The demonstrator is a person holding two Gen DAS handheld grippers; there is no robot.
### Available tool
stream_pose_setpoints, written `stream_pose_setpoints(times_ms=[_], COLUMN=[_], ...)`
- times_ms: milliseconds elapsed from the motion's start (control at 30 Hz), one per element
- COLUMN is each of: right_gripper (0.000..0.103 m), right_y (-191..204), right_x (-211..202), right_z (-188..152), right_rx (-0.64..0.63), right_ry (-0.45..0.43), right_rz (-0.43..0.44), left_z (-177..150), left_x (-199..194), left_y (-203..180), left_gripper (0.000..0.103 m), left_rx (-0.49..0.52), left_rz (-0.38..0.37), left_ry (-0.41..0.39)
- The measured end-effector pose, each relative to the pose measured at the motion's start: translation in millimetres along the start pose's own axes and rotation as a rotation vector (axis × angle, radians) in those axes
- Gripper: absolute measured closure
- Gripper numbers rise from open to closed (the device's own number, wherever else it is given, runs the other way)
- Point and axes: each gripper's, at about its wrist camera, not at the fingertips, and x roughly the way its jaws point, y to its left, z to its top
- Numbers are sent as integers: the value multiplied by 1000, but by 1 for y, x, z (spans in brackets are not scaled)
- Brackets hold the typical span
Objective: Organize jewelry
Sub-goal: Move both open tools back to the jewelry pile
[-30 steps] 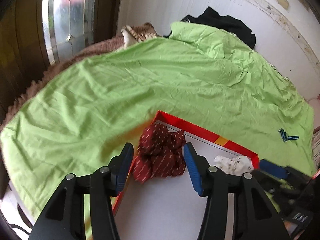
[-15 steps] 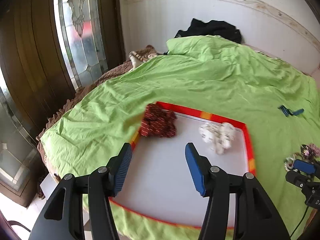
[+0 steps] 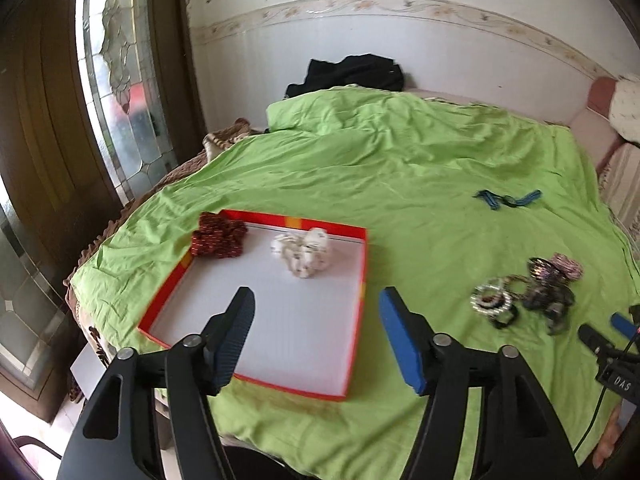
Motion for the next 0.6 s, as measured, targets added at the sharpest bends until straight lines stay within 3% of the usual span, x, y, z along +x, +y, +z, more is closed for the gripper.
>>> stream_pose_setpoints(times_ms=[167,367,600], right_gripper=[0,0,0], right_y=[-33,-47,-61], right_x=[-27,-41,-49], right_z=[-13,-26,-36], right_rx=[31,8,-10], right_ry=[-116,-164,-236], right_rz=[-124,-206,-226], left_z=[-14,-23,-25], left_x=[-15,-22,-25], left_y=[-36,-63,-79], left_gripper=[32,32,32], left_rx=[37,90,129], left_rz=[-20,-41,-50], left_ry=[8,21,23])
